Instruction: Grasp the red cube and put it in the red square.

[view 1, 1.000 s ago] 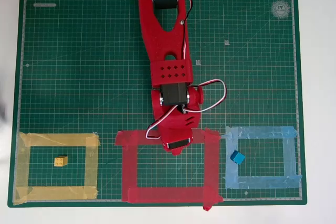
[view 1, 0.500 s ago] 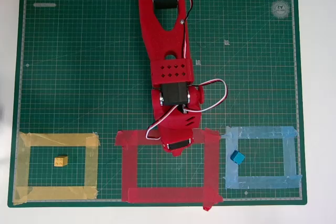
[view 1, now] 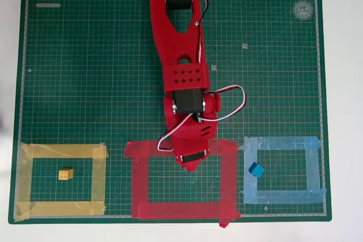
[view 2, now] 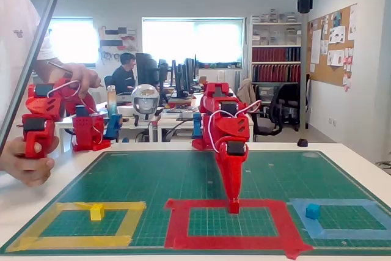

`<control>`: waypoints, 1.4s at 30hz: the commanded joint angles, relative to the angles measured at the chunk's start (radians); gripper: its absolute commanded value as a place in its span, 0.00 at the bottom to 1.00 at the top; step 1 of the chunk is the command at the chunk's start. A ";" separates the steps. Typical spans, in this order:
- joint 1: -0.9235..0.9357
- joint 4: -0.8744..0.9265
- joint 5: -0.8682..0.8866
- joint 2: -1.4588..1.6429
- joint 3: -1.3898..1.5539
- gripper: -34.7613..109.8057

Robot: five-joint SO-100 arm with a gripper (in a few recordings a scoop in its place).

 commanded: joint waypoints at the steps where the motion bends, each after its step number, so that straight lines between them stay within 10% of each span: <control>1: -0.003 0.008 0.000 0.124 -0.032 0.34; 15: -0.051 -0.023 0.005 0.210 -0.051 0.35; 23: -0.061 -0.140 -0.083 0.738 0.488 0.35; 42: -0.012 -0.753 -1.097 1.865 1.970 0.23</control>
